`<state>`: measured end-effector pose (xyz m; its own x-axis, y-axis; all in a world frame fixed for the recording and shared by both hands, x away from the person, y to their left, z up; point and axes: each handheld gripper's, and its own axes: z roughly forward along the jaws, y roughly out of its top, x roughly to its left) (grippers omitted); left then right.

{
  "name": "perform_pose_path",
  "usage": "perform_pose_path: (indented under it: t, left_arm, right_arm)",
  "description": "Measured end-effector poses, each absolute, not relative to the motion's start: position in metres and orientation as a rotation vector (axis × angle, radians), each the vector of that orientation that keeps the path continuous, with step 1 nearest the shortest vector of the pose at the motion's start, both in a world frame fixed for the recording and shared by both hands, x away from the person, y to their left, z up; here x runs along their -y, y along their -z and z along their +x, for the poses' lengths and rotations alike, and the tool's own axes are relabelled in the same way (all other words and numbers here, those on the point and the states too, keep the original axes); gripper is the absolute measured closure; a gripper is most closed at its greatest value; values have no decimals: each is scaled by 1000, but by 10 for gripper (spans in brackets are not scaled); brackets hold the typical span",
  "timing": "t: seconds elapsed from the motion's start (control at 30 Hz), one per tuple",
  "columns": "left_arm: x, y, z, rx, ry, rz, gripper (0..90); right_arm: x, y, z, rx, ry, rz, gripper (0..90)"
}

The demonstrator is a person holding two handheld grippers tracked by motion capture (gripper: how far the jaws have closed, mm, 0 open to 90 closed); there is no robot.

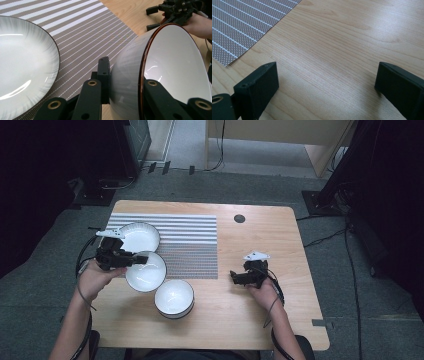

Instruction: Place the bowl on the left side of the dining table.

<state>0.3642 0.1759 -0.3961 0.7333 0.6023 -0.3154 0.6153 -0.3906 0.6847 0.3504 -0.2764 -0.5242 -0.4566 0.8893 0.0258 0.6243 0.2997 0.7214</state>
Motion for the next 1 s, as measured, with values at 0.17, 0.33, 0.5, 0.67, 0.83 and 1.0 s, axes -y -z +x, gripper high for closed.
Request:
perform_pose_path:
  t: [0.17, 0.33, 0.5, 0.67, 0.83, 1.0]
  left_arm:
    - [-180, 399, 367, -939, 17, 2092, 774]
    - [-181, 401, 368, -942, 5, 2098, 774]
    - [-182, 403, 370, -947, 6, 2098, 774]
    - [-180, 408, 374, -956, 13, 2112, 774]
    - [-181, 410, 376, -967, 13, 2106, 775]
    - [-183, 413, 379, -982, 10, 2105, 775]
  right_arm:
    - [276, 524, 350, -2194, -956, 1356, 44]
    - [276, 524, 350, -2194, -956, 1356, 44]
    - [276, 524, 350, -2194, -956, 1356, 44]
    - [276, 524, 350, -2194, -956, 1356, 44]
    - [276, 524, 350, -2194, -956, 1356, 44]
    - [276, 524, 350, -2194, -956, 1356, 44]
